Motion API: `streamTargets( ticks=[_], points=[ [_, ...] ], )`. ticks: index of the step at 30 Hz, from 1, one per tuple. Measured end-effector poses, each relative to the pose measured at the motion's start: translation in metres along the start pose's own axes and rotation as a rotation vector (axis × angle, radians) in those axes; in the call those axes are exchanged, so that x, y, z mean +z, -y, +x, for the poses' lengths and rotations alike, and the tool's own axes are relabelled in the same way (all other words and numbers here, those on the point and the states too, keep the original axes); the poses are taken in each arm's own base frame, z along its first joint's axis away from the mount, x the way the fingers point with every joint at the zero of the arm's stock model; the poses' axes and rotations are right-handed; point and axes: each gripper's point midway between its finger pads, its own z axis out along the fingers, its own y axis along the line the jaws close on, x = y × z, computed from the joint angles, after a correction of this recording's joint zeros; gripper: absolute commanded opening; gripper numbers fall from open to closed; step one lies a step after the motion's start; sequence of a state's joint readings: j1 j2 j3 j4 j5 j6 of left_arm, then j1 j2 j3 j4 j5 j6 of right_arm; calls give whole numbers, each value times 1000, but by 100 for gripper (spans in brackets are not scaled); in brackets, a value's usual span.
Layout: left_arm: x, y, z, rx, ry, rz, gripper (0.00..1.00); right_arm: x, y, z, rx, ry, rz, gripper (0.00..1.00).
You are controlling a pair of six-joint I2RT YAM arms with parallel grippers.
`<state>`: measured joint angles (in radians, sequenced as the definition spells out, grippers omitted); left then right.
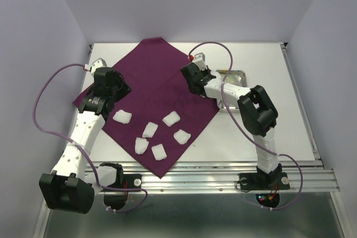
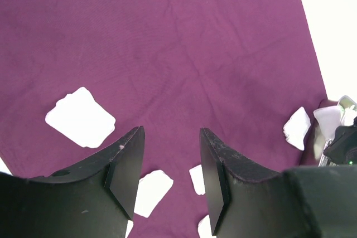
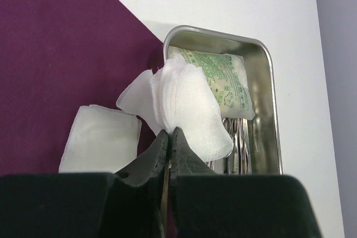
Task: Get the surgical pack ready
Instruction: Adjust the medical item in the surgical kit.
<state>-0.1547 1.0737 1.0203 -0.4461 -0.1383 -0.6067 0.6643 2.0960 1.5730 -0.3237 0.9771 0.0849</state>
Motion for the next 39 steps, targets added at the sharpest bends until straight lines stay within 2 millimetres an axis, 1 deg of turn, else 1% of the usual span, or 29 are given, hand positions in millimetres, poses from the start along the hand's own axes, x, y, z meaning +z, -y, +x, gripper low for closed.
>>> streamTargets(
  ticks=[4,9,15,22,31,39],
  points=[
    [3,-4,3,-2,-7,-6,55,-3,-4,3,-23,2,-8,1],
    [4,-6,7,1,-15,-11,55,-11,-15,6,-39,15,-27,1],
    [4,-7,6,1,-15,-12,55,-16,-23,16,-65,9,-39,1],
    [4,-7,6,1,-16,-12,55,-21,-28,17,-53,14,-49,1],
    [5,-8,8,4,-20,-12,55,-32,-44,19,-63,25,-84,1],
    [5,-8,8,5,-21,-13,55,-26,-59,38,-109,-14,-99,1]
  ],
)
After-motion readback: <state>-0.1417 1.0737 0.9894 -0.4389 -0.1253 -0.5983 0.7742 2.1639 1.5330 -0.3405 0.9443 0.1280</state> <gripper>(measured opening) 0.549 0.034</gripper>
